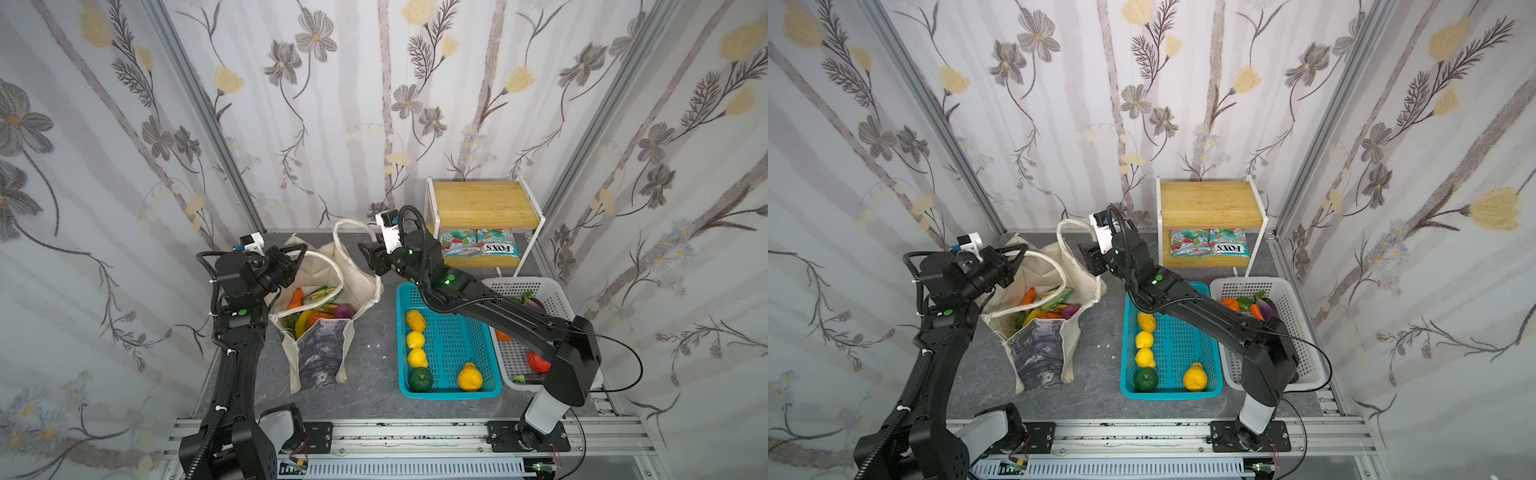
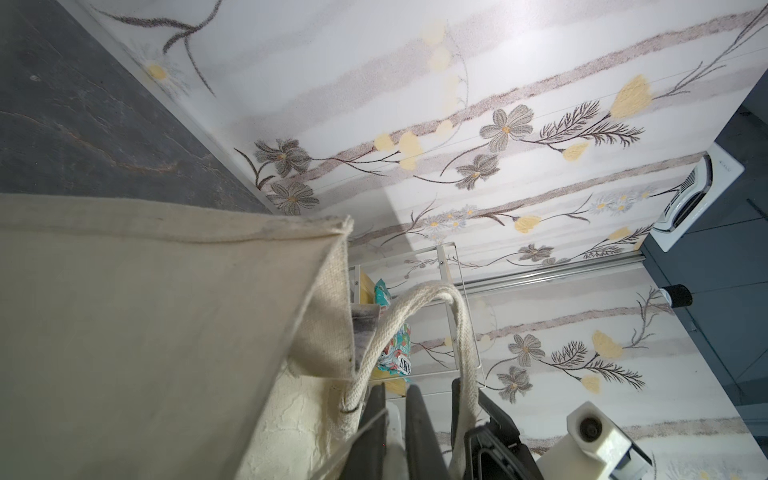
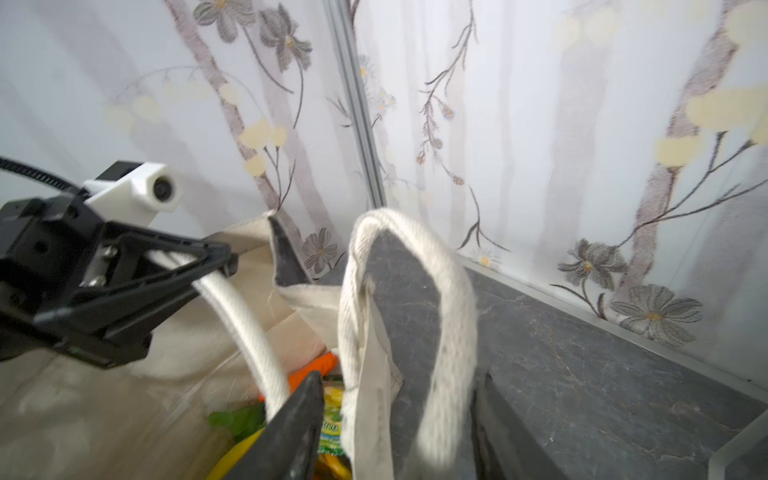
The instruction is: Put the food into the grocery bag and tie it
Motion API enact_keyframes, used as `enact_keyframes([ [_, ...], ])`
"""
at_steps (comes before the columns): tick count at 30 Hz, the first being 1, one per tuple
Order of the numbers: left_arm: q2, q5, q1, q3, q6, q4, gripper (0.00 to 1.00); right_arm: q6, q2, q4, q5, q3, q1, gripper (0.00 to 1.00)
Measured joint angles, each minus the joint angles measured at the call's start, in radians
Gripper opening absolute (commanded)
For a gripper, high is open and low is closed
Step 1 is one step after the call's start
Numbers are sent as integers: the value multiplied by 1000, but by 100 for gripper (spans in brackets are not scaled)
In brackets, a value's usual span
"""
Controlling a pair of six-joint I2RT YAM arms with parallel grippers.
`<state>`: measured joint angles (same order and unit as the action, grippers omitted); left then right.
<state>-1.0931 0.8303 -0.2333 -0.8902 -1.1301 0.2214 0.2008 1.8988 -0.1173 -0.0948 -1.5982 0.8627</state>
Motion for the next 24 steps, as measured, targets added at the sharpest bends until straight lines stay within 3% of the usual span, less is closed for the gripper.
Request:
enact_keyframes([
  [3,2,13,-1,2,-16,18,0,5,20,52,-44,-59,-10,54],
  [10,6,35,-3,11,-22,32,0,8,161,197,-4,-276,-53,55],
  [16,13,36,-13,21,-21,36,0,51,121,341,-7,-252,-114,57],
  [24,20,37,-14,21,-21,36,0,141,51,413,116,-104,-137,55],
])
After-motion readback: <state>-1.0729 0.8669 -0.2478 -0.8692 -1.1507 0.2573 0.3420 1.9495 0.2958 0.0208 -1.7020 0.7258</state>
